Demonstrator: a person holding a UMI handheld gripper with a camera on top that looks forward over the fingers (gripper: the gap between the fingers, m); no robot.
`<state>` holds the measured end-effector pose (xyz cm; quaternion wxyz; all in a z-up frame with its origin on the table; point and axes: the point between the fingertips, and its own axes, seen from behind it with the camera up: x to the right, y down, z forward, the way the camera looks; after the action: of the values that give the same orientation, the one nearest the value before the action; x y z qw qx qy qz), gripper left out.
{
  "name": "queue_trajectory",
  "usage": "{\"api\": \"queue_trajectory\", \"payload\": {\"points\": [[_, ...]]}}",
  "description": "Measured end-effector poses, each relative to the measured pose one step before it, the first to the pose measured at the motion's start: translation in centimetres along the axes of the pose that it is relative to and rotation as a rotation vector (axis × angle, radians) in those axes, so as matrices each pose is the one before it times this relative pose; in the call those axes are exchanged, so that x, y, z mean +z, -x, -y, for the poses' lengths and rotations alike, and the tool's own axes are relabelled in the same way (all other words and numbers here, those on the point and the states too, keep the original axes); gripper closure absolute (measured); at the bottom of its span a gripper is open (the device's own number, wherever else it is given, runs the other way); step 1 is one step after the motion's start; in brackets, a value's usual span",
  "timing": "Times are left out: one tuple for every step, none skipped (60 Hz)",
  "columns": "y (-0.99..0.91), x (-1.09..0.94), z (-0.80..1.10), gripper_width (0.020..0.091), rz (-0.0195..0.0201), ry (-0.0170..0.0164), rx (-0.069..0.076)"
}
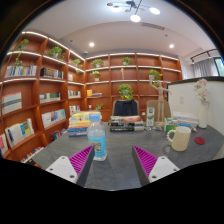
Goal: Pour water
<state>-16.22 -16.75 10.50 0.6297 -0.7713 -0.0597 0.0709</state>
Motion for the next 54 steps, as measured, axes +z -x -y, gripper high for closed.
{"api": "queue_trajectory", "payload": {"points": [[0.546, 0.566, -0.254, 0.0347, 0.00453, -0.00005, 0.0022], [0.498, 0.585, -0.193, 0.0345, 0.00467, 0.00007, 0.001], [0.48, 0.554, -0.175, 0.0346, 0.00462, 0.0016, 0.001], [0.408, 0.555, -0.191, 0.0347, 0.00493, 0.00292, 0.0017], [0.38, 0.561, -0.156, 0.0347, 0.00508, 0.0036, 0.0018], [0.408, 0.586, -0.127, 0.0346, 0.00536, 0.00365, 0.0023], [0.344, 0.567, -0.077, 0.0347, 0.0054, 0.0019, 0.0028], [0.321, 0.537, -0.028, 0.0345, 0.0051, -0.00027, 0.0031], [0.322, 0.533, 0.028, 0.0345, 0.00478, -0.00217, 0.0028], [0.301, 0.519, 0.022, 0.0345, 0.00519, -0.00252, 0.0026], [0.293, 0.566, -0.023, 0.0346, 0.00539, -0.00155, 0.0022], [0.23, 0.542, -0.046, 0.0347, 0.00464, 0.00007, 0.0021], [0.183, 0.515, -0.081, 0.0346, 0.00362, 0.00209, 0.0019], [0.169, 0.512, -0.082, 0.0348, 0.00238, 0.00259, 0.0015], [0.14, 0.469, -0.032, 0.0347, 0.00161, 0.00185, 0.0004], [0.115, 0.446, 0.013, 0.0348, 0.00104, 0.00069, 0.0003], [0.075, 0.413, 0.013, 0.0348, -0.0003, 0.00075, 0.0003], [0.037, 0.393, 0.019, 0.0346, -0.00108, 0.00032, 0.0005], [0.019, 0.392, 0.052, 0.0344, -0.00167, -0.00061, 0.0003], [-0.001, 0.379, 0.052, 0.0345, -0.00264, -0.00185, 0.0005], [-0.034, 0.36, 0.064, 0.0345, -0.00375, -0.00189, 0.0014], [-0.042, 0.363, 0.032, 0.0344, -0.00388, -0.00091, 0.0024], [-0.051, 0.31, 0.038, 0.0344, -0.00368, 0.0002, 0.0029], [-0.009, 0.307, 0.03, 0.0346, -0.0023, 0.0003, 0.0026], [0.032, 0.322, 0.02, 0.0346, -0.00105, -0.00013, 0.0026], [0.038, 0.272, 0.023, 0.035, 0.0, -0.00027, 0.0021], [-0.008, 0.268, 0.022, 0.0361, -0.00064, -0.00039, 0.0024], [0.004, 0.202, 0.061, 0.0381, 0.00033, -0.00174, 0.0027], [-0.035, 0.195, 0.092, 0.0412, -0.00243, -0.00279, 0.0037], [-0.101, 0.163, 0.069, 0.0467, -0.00591, -0.00314, 0.004], [-0.143, 0.169, 0.078, 0.0544, -0.00613, -0.00359, 0.0022], [0.125, 0.106, 0.089, 0.0624, 0.0034, -0.00376, -0.0009], [-0.115, 0.121, 0.098, 0.065, -0.00425, -0.00492, -0.0093], [0.059, 0.054, 0.039, 0.0653, 0.0018, -0.00167, -0.01], [0.059, 0.065, -0.229, 0.066, 0.0031, 0.0079, -0.0091], [0.019, 0.05, -0.039, 0.069, 0.00184, 0.00171, -0.0078], [-0.062, 0.036, 0.084, 0.0693, -0.00156, -0.00304, -0.0041], [-0.096, 0.034, 0.012, 0.0714, -0.00334, -0.00039, 0.0021], [-0.091, 0.05, 0.021, 0.0717, -0.0034, -0.00125, 0.0036], [-0.061, 0.013, 0.025, 0.0743, -0.00269, -0.00274, 0.0038], [-0.068, 0.022, 0.042, 0.0751, -0.00165, -0.00369, 0.0047], [-0.006, 0.006, 0.008, 0.0765, -0.00017, -0.0026, 0.0038], [-0.014, 0.027, 0.009, 0.0783, 0.00056, -0.00295, 0.005], [-0.005, 0.011, -0.01, 0.0783, 0.00155, -0.00098, 0.0032], [-0.051, -0.042, 0.026, 0.0809, 0.00132, 0.00011, 0.0055], [0.016, -0.012, 0.054, 0.0822, 0.0029, -0.00053, 0.0056], [-0.034, -0.048, -0.021, 0.0821, 0.00151, 0.0023, -0.0003], [-0.159, 0.171, 0.021, 0.0822, 0.00227, -0.00283, -0.0011], [-0.089, 0.023, -0.019, 0.0822, -0.00012, 0.00094, -0.0005], [-0.012, 0.051, -0.041, 0.0822, -0.00076, 0.00244, 0.0046], [-0.028, -0.007, 0.045, 0.0821, 0.00052, -0.00031, 0.0072], [-0.034, -0.03, 0.037, 0.0823, 0.002, 0.00219, 0.0047], [-0.011, -0.046, 0.041, 0.0822, 0.00396, 0.00261, 0.0027], [-0.099, -0.04, -0.025, 0.0823, 0.00258, 0.005, 0.0032]]}}
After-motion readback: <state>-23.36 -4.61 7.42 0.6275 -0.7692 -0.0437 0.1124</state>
